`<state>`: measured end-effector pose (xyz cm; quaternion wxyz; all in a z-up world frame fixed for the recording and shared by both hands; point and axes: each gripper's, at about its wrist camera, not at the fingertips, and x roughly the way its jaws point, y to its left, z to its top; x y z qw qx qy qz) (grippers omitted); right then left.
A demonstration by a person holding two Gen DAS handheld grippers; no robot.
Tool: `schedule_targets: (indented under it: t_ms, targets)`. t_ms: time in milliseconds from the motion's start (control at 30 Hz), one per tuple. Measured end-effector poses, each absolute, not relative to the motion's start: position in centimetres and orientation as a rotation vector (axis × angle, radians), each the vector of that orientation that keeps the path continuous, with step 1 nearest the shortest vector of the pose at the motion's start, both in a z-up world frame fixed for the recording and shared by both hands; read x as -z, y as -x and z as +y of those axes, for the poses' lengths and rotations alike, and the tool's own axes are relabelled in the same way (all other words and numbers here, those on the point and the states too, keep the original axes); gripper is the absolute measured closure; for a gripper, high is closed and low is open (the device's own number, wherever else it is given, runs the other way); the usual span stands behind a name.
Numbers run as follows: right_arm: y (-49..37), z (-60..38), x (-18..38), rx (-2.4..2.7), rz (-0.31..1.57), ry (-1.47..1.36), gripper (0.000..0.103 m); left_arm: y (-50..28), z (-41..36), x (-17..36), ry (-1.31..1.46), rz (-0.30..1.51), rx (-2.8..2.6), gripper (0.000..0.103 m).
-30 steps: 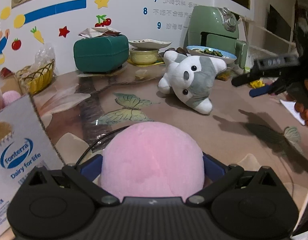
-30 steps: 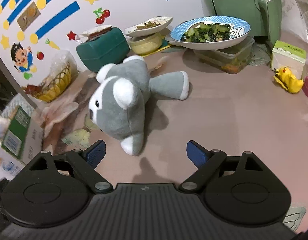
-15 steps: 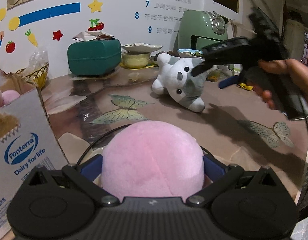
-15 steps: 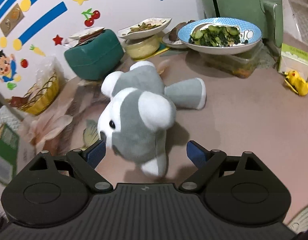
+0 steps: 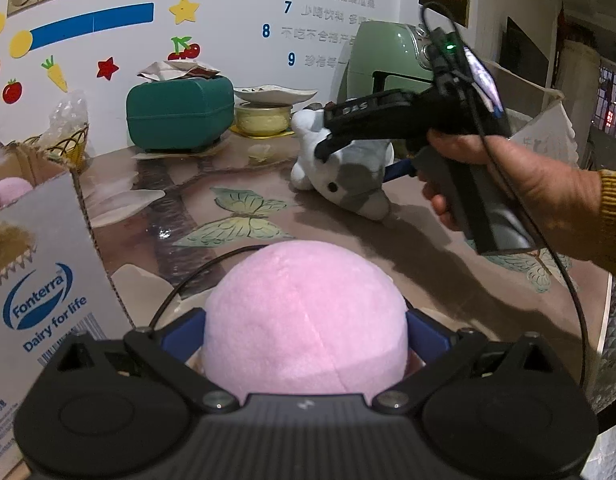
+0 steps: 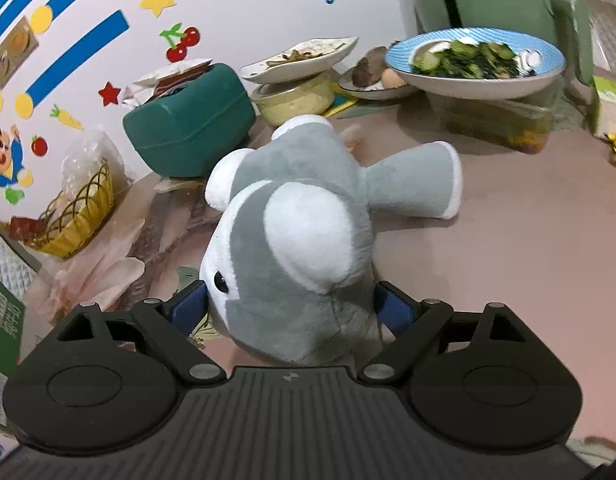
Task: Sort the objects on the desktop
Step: 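Close the right gripper on the husky plush's head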
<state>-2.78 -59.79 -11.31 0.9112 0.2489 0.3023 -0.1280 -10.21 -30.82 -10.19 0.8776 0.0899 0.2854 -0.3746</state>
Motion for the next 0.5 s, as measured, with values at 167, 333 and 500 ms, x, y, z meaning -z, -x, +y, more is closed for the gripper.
schedule_targets:
  t_ms: [167, 333, 500]
  targets:
    - [2.1, -58.8, 11.4, 0.253, 0.61, -0.432, 0.0, 10.2, -30.6, 10.3, -0.175, 0.593, 0.789, 0.0]
    - [2.7, -59.3, 10.8, 0.225, 0.63, -0.467, 0.004, 10.1, -30.3, 10.4, -0.166, 0.589, 0.795, 0.0]
    - [5.0, -59.5, 9.7, 0.2, 0.62, -0.473, 0.005, 9.9, -29.9, 10.4, -0.144, 0.59, 0.804, 0.0]
